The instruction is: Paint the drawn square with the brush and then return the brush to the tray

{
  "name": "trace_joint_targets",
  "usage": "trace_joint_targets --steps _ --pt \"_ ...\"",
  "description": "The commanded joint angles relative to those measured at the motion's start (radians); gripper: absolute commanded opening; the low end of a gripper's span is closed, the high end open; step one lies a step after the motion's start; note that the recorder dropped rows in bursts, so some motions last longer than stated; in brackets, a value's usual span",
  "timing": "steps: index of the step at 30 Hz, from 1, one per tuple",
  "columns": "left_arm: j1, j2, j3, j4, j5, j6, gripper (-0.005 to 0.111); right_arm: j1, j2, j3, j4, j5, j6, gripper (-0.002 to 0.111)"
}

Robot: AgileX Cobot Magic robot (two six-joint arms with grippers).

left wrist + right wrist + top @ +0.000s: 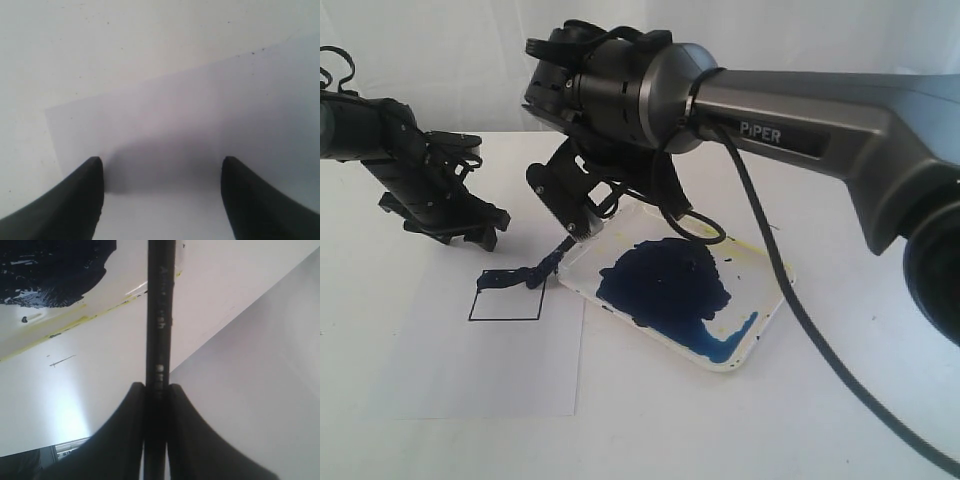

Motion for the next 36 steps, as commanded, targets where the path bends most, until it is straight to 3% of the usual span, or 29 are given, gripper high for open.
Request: trace_joint_targets --steps 1,36 --pt "-0.004 0.005 -0.001 -0.004 0.025 0.001 0.070 0.000 -0.013 0.002 -0.005 0.005 0.011 0.000" --pt "-0.004 0.005 -0.001 -0.004 0.025 0.001 0.070 0.000 -0.038 0.010 0.087 0.059 -0.093 0.000"
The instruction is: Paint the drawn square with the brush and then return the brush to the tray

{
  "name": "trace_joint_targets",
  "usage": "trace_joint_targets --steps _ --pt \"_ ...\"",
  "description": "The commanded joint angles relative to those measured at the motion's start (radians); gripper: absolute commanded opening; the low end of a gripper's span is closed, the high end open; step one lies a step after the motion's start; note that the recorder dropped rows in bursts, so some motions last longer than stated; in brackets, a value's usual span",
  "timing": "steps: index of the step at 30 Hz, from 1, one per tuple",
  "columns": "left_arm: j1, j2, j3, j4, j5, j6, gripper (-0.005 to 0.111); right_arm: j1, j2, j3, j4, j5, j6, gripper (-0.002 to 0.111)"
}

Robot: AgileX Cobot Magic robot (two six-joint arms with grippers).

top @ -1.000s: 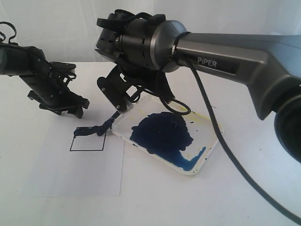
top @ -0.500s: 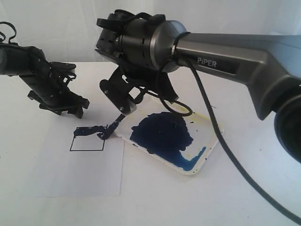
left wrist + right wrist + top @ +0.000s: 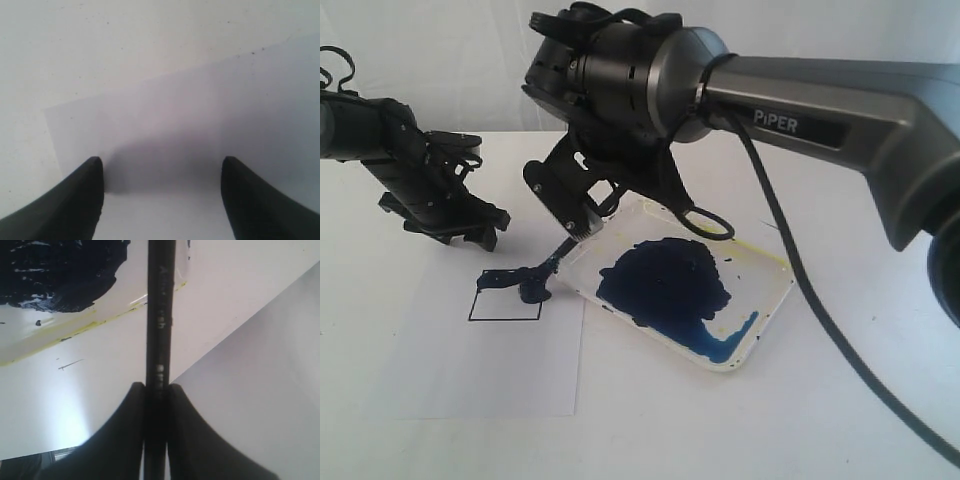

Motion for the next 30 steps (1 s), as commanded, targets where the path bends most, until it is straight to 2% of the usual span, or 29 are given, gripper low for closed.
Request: trace_joint_targets --steps 1,19,30 --pt "-0.004 0.005 -0.001 -0.004 0.025 0.001 0.070 0.000 -0.012 0.016 0.030 0.040 -0.026 0.000" --pt "-0.004 0.005 -0.001 -0.004 0.025 0.001 0.070 0.000 -0.012 0.026 0.054 0.024 -0.041 0.000" --pt "-0.004 0.005 -0.001 -0.004 0.025 0.001 0.070 0.000 0.023 0.026 -0.071 -0.025 0.026 0.000"
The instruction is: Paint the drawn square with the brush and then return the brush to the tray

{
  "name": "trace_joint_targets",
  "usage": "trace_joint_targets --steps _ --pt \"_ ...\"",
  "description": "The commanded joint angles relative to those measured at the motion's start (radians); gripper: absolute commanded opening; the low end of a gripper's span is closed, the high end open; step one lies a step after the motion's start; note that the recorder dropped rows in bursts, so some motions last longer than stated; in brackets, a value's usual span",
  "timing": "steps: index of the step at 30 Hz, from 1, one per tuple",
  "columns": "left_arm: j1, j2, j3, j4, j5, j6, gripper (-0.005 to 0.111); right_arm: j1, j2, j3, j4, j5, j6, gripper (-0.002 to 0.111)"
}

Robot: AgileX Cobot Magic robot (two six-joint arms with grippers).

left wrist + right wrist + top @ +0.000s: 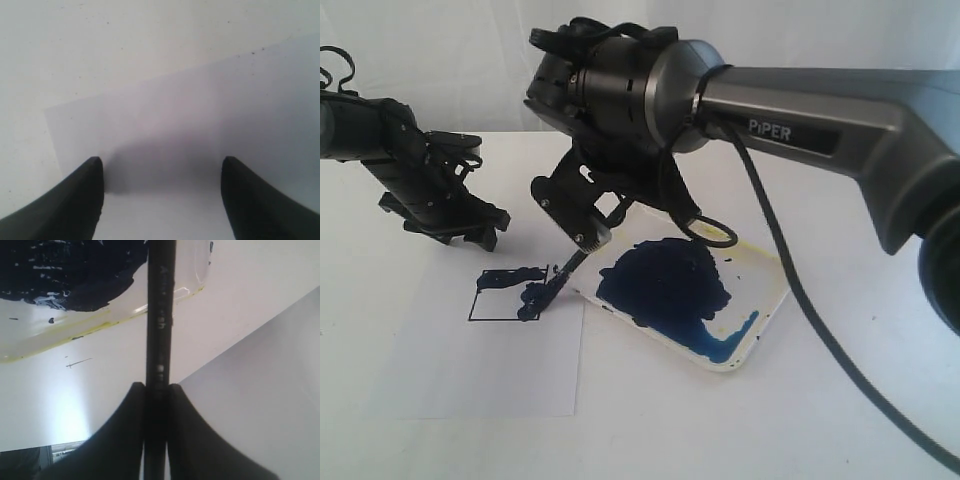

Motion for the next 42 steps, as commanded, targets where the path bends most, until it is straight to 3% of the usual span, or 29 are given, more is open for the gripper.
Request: trace_joint_targets --steps 1,27,42 --pt "-0.004 0.005 -0.001 -0.004 0.025 0.001 0.070 0.000 0.018 0.003 -0.067 -0.053 0.069 0.000" --pt "-0.004 0.005 -0.001 -0.004 0.025 0.001 0.070 0.000 0.038 0.003 -0.171 -0.117 0.155 0.000" --pt "-0.004 0.005 -0.001 -0.004 0.025 0.001 0.070 0.000 0.038 0.003 -0.026 -0.087 0.049 0.000"
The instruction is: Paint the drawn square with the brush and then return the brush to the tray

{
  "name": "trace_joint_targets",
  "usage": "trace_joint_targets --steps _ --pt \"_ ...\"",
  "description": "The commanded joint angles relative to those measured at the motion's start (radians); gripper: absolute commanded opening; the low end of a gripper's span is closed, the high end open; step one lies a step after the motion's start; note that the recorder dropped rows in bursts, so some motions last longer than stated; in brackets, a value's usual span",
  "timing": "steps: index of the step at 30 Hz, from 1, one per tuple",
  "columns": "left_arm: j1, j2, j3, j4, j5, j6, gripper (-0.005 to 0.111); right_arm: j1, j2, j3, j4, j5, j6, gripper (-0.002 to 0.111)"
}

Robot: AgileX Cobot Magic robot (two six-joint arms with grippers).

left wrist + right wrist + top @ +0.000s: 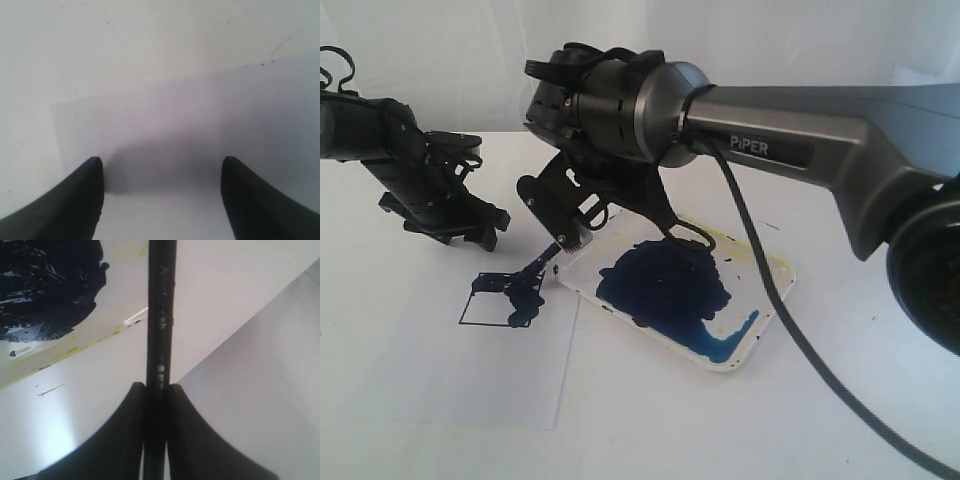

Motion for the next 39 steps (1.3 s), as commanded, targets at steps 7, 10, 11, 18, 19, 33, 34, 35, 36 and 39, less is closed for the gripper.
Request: trace_joint_targets --steps 7,10,11,18,19,33,34,35,36,39 --pt "-0.004 0.005 -0.001 -0.004 0.025 0.001 0.070 0.000 0.000 0.003 0.028 0.033 -0.053 0.000" --pt "-0.004 0.005 -0.001 -0.004 0.025 0.001 0.070 0.000 -0.006 0.003 0.056 0.030 -0.053 0.000" --pt "-0.004 0.005 -0.001 -0.004 0.025 0.001 0.070 0.000 -0.011 0.003 0.065 0.027 -0.053 0.000" --pt "-0.004 0.005 -0.001 -0.004 0.025 0.001 0.070 0.000 -0.016 0.003 0.084 0.026 -0.053 0.000" --pt "-0.004 0.005 -0.001 -0.004 0.025 0.001 0.070 0.000 -0.018 0.003 0.084 0.026 -0.044 0.000" --pt "-0.004 0.005 -0.001 -0.004 0.031 0.001 0.070 0.000 -0.080 0.003 0.181 0.083 0.000 0.000" --pt "-0.004 0.005 -0.001 -0.004 0.031 0.001 0.070 0.000 -0.078 0.003 0.180 0.098 0.000 0.000" --pt "-0.004 0.005 -0.001 -0.004 0.031 0.001 0.070 0.000 -0.076 0.003 0.180 0.106 0.000 0.000" --pt "-0.004 0.005 -0.001 -0.004 0.031 0.001 0.070 0.000 -0.071 0.003 0.186 0.116 0.006 0.000" --pt "-0.004 0.005 -0.001 -0.004 0.031 -0.002 0.070 0.000 -0.059 0.003 0.214 0.122 0.091 0.000"
